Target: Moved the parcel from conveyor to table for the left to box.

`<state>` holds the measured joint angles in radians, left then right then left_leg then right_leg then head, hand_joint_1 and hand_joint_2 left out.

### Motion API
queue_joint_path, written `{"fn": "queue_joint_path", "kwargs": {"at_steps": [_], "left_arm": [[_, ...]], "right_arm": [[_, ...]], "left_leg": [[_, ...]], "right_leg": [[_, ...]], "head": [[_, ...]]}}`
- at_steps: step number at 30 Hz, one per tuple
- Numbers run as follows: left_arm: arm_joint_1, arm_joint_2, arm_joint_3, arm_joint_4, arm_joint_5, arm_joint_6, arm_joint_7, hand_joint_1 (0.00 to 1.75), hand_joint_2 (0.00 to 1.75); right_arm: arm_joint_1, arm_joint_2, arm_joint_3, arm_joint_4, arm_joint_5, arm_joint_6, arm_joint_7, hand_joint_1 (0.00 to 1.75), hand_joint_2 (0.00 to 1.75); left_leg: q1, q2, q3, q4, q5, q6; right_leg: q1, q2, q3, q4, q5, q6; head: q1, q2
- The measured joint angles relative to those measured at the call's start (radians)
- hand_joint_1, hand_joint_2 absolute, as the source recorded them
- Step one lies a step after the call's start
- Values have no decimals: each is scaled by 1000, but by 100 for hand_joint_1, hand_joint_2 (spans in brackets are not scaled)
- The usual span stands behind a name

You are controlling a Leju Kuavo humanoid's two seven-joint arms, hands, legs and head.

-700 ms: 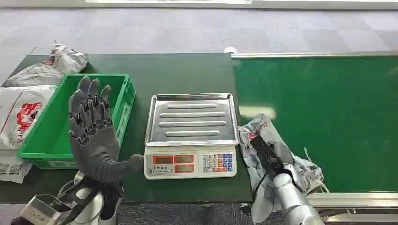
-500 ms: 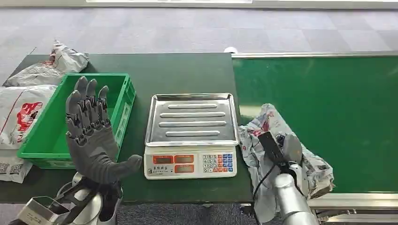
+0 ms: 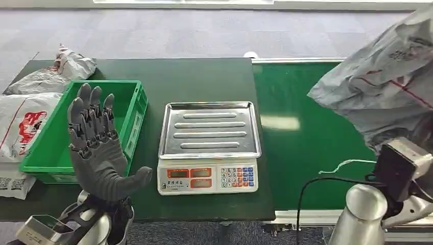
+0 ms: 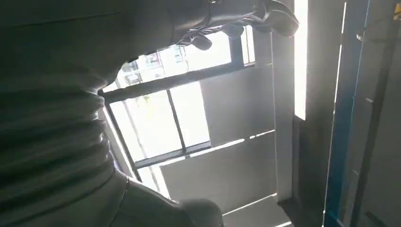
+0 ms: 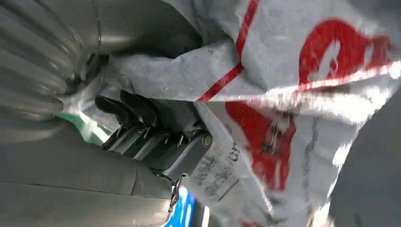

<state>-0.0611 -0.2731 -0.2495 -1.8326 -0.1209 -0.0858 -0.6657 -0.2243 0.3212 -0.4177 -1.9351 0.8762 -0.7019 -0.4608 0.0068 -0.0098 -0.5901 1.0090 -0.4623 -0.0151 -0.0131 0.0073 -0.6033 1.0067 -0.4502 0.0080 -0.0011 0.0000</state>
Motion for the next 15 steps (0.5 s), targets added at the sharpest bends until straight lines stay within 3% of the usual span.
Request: {"fn": "queue_joint_path", "kwargs": {"at_steps": [8,11,13,15], "left_arm": [[-3,0,-13,5,17,27,3,0,175],[-6,2,-26,8,27,38,2,0,175],[-9,3,-30,11,31,39,-7,0,175],[-25,6,-42,24,49,37,-25,0,175]], "right_arm": [[-3,10,-18,-106,-26,1,-41,175,175],[6,17,38,-96,-24,4,-51,175,175],[-3,18,109,-23,-44,27,-61,175,175],[-69,17,255,164,-60,120,-29,175,175]], "left_leg": [[0,0,0,0,0,0],[0,0,-1,0,0,0],[1,2,-8,-1,-1,0],[1,12,-4,-2,-3,-1]], "right_leg": [[0,0,1,0,0,0],[1,0,1,0,0,0],[2,2,4,0,0,0],[2,12,2,1,1,-2]], "head": [[0,0],[0,0],[0,0],[0,0]]}}
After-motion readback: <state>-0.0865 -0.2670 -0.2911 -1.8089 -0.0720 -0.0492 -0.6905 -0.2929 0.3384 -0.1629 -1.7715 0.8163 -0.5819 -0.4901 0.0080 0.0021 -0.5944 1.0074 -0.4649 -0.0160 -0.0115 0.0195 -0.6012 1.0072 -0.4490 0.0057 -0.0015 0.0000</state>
